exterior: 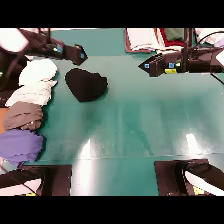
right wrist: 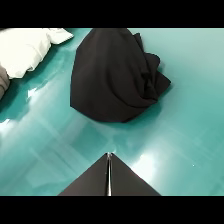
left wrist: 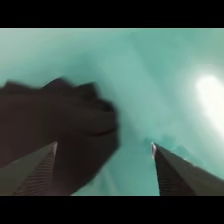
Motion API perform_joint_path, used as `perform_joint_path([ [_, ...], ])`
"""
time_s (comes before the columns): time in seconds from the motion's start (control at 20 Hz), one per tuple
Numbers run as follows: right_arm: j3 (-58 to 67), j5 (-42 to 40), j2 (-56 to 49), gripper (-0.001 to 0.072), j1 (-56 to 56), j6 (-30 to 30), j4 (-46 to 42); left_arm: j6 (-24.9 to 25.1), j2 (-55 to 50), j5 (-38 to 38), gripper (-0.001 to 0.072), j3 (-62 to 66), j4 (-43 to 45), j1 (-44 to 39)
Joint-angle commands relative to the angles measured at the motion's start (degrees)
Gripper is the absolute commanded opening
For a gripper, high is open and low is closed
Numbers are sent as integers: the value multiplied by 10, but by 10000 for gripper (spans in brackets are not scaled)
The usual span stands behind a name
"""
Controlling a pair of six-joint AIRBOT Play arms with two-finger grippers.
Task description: Fold the shirts.
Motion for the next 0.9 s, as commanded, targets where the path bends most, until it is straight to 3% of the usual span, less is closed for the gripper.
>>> perform_joint_path([
  [0.0, 0, 2, 1, 17, 1, 0, 2, -43, -103, 3, 713, 0, 40, 0],
  [0.2, 0, 1, 1, 17, 1, 0, 2, -49, -217, 16, 713, 0, 35, 0],
  [0.35, 0, 0, 2, 17, 1, 0, 2, -49, -242, 31, 708, 0, 31, 0],
  [0.4, 0, 0, 2, 17, 1, 0, 2, -49, -241, 36, 469, 3, 33, 0],
  [0.45, 3, 0, 1, 17, 1, 0, 1, -47, -240, 36, 115, 12, 41, 0],
  [0.5, 10, 1, 1, 17, 1, 0, 1, -45, -239, 31, 27, 25, 52, 0],
  [0.65, 62, 5, 1, 17, 0, 0, -1, -45, -226, -31, 25, 111, 106, 0],
  [0.85, 162, 10, 2, 17, -1, 0, -15, -36, -101, -45, 24, 209, 177, 0],
])
